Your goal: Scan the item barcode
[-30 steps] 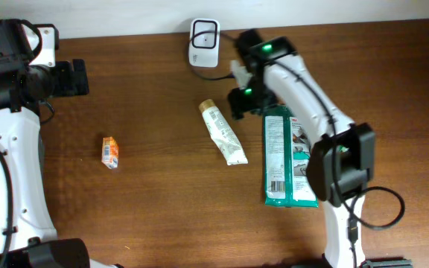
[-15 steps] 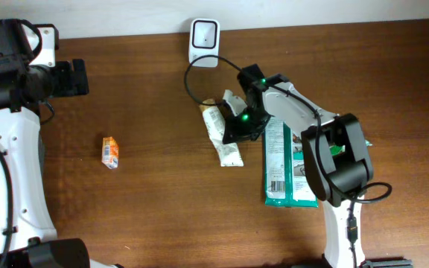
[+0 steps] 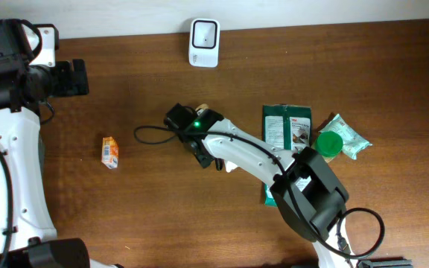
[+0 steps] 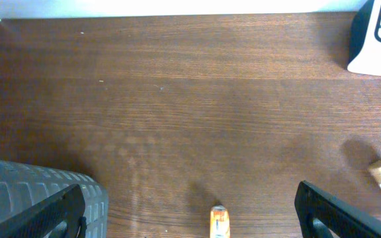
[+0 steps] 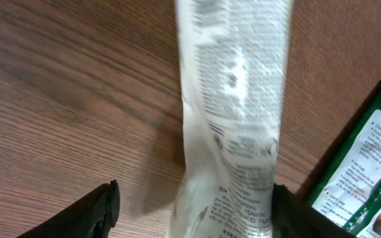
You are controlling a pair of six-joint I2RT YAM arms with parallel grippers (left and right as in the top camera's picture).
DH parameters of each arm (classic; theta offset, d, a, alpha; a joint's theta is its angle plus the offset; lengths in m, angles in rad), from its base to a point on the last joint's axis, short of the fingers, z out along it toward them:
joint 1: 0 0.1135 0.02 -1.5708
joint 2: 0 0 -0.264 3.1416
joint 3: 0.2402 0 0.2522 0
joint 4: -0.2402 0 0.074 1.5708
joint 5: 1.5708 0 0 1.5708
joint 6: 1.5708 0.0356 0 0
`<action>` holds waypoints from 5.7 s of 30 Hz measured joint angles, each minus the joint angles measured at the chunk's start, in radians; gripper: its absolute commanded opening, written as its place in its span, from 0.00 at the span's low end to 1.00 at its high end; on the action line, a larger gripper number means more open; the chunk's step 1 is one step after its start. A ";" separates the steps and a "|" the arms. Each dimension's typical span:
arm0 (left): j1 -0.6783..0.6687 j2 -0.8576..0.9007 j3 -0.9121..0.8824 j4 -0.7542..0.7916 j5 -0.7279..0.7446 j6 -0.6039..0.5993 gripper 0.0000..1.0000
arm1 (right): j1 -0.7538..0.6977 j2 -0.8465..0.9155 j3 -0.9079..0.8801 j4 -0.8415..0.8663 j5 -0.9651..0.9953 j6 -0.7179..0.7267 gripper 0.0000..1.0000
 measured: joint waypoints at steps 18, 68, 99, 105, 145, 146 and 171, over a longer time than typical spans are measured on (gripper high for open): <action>0.000 0.000 0.000 0.000 0.000 0.000 0.99 | -0.315 0.000 0.136 -0.076 -0.281 0.033 0.08; 0.000 0.000 0.000 0.000 0.000 0.000 0.99 | -0.423 -0.045 0.072 -0.160 -0.523 -0.028 0.18; 0.006 0.000 0.000 0.000 0.000 0.000 0.99 | 0.036 0.095 -0.019 -0.109 0.158 0.009 0.38; 0.006 0.000 0.000 0.000 0.000 0.000 0.99 | 0.031 0.099 -0.019 -0.112 0.233 0.012 0.04; 0.006 0.000 0.000 -0.063 0.106 -0.003 0.99 | -0.454 -0.043 -0.103 0.179 -0.814 -0.095 0.58; 0.006 0.000 0.000 -0.064 0.151 -0.003 0.99 | -0.454 -0.043 -0.136 0.219 -0.842 -0.096 0.58; 0.006 0.081 0.000 -0.064 0.248 -0.011 0.92 | 0.032 -0.017 -0.063 0.153 0.084 -0.043 0.30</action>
